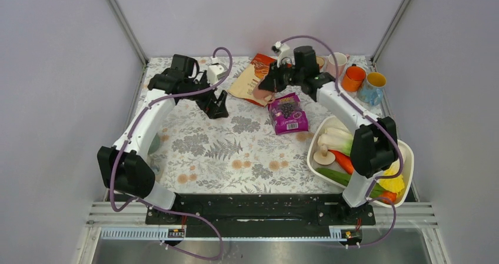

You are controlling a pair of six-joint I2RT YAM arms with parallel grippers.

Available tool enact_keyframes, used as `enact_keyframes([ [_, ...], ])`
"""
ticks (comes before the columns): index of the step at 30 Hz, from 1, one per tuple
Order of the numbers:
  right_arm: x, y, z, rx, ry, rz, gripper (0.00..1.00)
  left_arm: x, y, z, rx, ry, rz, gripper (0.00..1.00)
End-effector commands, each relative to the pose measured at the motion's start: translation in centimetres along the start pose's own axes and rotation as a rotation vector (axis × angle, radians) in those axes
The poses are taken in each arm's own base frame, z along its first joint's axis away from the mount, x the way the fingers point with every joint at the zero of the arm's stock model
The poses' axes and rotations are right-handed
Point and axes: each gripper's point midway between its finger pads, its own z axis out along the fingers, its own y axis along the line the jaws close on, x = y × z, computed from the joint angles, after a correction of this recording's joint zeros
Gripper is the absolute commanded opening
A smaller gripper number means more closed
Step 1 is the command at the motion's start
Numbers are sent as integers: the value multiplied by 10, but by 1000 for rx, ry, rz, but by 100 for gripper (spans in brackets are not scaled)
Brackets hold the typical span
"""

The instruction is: Turn the mug right side up

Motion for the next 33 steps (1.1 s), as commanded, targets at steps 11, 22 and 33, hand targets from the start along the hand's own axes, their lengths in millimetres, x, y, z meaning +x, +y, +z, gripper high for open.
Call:
enact_keyframes([
  [11, -77, -246, -90, 674, 342, -679, 0, 46, 47, -17, -169, 137, -36, 99],
  [22, -46, -328, -83, 647, 350, -592, 0, 72, 66, -7, -199, 244, -55, 99],
  [33, -12, -330, -56, 519, 356, -527, 0, 79, 75, -5, -215, 273, -65, 99],
])
